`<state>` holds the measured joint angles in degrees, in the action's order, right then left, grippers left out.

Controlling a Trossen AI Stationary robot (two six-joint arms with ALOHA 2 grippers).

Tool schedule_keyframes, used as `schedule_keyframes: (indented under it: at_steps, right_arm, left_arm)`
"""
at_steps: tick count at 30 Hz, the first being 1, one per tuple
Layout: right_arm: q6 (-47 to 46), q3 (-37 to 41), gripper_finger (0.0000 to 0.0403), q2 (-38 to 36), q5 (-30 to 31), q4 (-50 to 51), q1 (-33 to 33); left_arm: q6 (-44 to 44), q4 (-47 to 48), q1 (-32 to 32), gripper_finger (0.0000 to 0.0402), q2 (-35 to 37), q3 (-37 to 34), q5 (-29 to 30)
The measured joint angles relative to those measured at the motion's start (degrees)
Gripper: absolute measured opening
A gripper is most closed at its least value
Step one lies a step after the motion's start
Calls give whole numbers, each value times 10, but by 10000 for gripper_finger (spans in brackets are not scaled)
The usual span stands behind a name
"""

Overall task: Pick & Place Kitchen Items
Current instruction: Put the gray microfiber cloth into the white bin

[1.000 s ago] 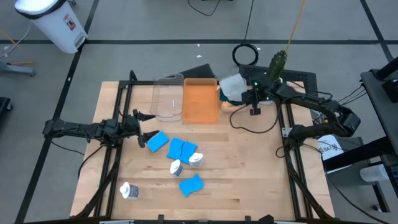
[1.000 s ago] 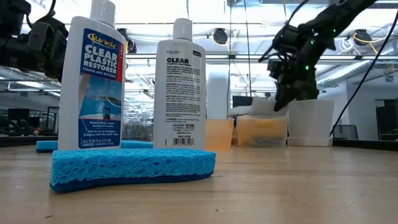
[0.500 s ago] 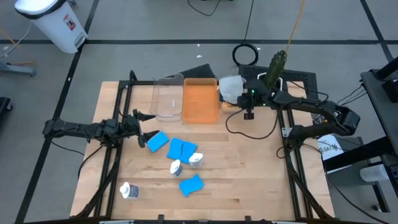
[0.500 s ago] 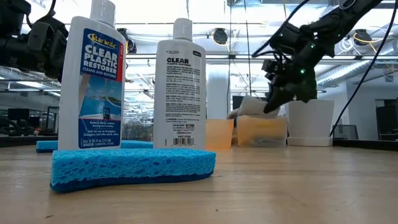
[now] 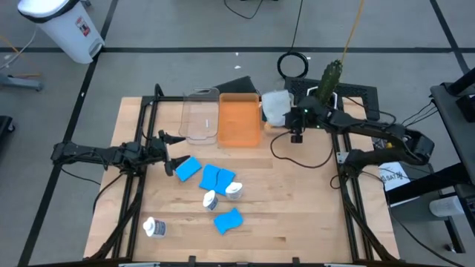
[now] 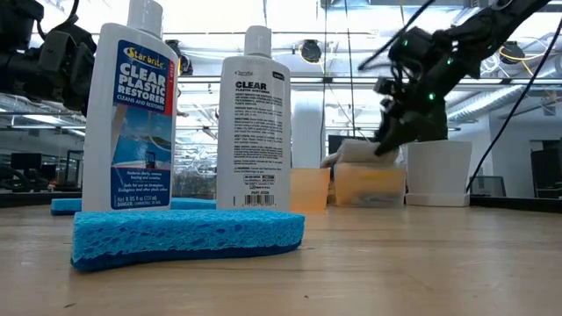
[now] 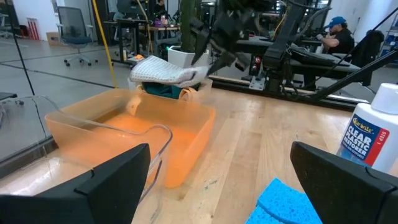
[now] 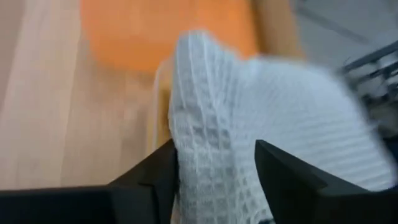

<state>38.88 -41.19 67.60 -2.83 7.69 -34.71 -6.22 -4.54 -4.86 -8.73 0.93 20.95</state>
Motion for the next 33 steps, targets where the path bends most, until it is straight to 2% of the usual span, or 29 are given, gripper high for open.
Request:
schedule_keyframes:
  at_steps: [3,7,10,13,17,19,24,33]
  right_arm:
    - [-16,0,200,-29,0,-24,15]
    - [-43,0,199,-64,5,-95,29]
    - [-77,-5,180,-76,40,-162,34]
    - [-117,-49,136,-66,44,-136,20]
    - [-156,-139,36,-16,41,-19,-6]
    - [-153,-182,11,20,25,53,-21]
    - [-182,-257,3,133,-25,181,-53]
    - [-204,-260,0,300,-32,183,-90]
  left_arm:
    - [0,0,0,395,0,0,0]
    - [0,0,0,395,0,0,0]
    - [0,0,0,395,0,0,0]
    - [0,0,0,395,0,0,0]
    - [0,0,0,395,0,0,0]
    - [0,0,0,395,0,0,0]
    - [0,0,0,395,0,0,0]
    - [0,0,0,395,0,0,0]
